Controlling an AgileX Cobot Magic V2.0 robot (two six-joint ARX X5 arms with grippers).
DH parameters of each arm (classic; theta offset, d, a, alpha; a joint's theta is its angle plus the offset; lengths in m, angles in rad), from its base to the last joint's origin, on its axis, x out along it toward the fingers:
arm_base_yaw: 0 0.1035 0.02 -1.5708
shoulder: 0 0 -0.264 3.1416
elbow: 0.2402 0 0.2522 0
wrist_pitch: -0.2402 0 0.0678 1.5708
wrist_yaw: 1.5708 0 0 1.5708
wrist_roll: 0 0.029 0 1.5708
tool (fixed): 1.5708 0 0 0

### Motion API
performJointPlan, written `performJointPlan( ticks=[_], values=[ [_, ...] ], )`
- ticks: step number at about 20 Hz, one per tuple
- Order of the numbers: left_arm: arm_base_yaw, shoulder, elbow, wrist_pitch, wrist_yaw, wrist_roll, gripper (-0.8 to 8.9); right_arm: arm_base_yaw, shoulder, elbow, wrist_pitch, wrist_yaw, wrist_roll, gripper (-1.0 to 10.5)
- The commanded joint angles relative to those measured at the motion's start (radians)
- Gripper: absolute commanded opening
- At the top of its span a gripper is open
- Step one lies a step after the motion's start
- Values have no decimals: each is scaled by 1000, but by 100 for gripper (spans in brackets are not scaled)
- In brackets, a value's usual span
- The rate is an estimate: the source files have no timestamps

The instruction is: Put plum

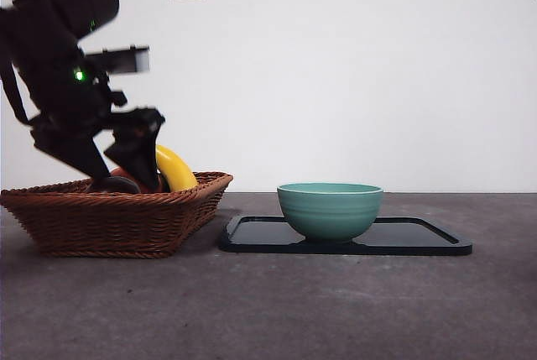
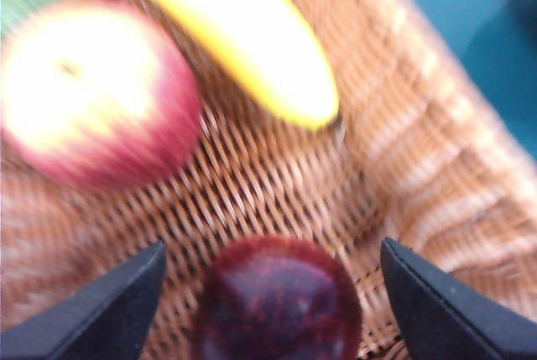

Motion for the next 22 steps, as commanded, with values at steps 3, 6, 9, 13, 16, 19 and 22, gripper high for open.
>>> performJointPlan(
  ticks=[3, 6, 9, 13, 16, 19, 22],
  values=[
    [-5, -104, 14, -4, 0, -44, 406, 5, 2, 3, 17, 0, 3, 234],
    [-11, -216, 14, -48, 36, -48, 405, 5, 2, 3, 32, 0, 3, 233],
    [-10, -325, 14, -118, 123, -50, 405, 5, 4, 3, 40, 0, 3, 233],
    [-10, -469, 14, -264, 280, -66, 405, 5, 4, 3, 41, 1, 3, 234],
    [-10, -559, 14, -392, 394, -68, 405, 5, 4, 3, 41, 2, 3, 234],
    [-10, -626, 14, -518, 505, -67, 404, 5, 4, 3, 40, 1, 3, 234],
    [-10, -666, 14, -606, 535, -63, 404, 5, 4, 3, 40, 1, 3, 234]
  ],
)
